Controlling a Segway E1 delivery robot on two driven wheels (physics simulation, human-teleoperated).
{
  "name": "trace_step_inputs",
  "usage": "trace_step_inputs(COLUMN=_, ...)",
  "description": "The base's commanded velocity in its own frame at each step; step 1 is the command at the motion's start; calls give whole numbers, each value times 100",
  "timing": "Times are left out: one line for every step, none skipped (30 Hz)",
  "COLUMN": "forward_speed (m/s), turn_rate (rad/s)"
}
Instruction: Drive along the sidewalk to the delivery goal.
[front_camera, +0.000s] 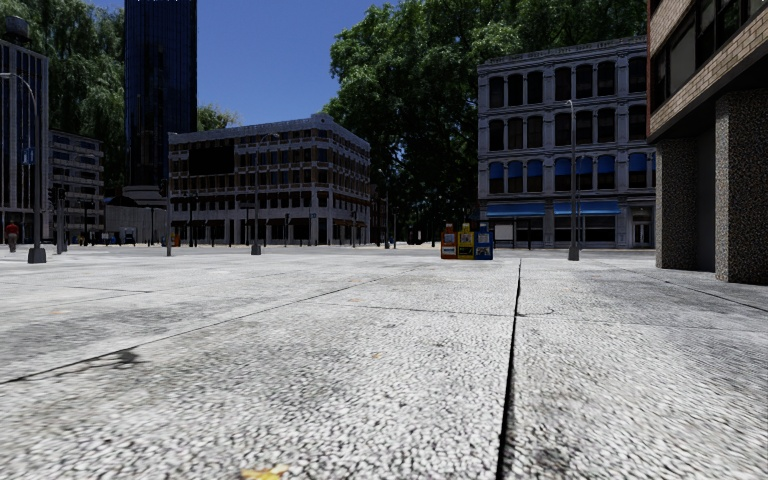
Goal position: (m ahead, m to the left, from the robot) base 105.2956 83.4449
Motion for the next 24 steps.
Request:
trace_step_inputs(forward_speed=0, turn_rate=0)
trace_step_inputs(forward_speed=0, turn_rate=0)
trace_step_inputs(forward_speed=0, turn_rate=0)
trace_step_inputs(forward_speed=0, turn_rate=0)
trace_step_inputs(forward_speed=0, turn_rate=0)
trace_step_inputs(forward_speed=0, turn_rate=0)
trace_step_inputs(forward_speed=0, turn_rate=0)
trace_step_inputs(forward_speed=0, turn_rate=0)
trace_step_inputs(forward_speed=0, turn_rate=0)
trace_step_inputs(forward_speed=0, turn_rate=0)
trace_step_inputs(forward_speed=0, turn_rate=0)
trace_step_inputs(forward_speed=0, turn_rate=0)
trace_step_inputs(forward_speed=0, turn_rate=0)
trace_step_inputs(forward_speed=0, turn_rate=0)
trace_step_inputs(forward_speed=0, turn_rate=0)
trace_step_inputs(forward_speed=0, turn_rate=0)
trace_step_inputs(forward_speed=0, turn_rate=0)
trace_step_inputs(forward_speed=0, turn_rate=0)
trace_step_inputs(forward_speed=0, turn_rate=0)
trace_step_inputs(forward_speed=0, turn_rate=0)
trace_step_inputs(forward_speed=0, turn_rate=0)
trace_step_inputs(forward_speed=0, turn_rate=0)
trace_step_inputs(forward_speed=0, turn_rate=0)
trace_step_inputs(forward_speed=0, turn_rate=0)
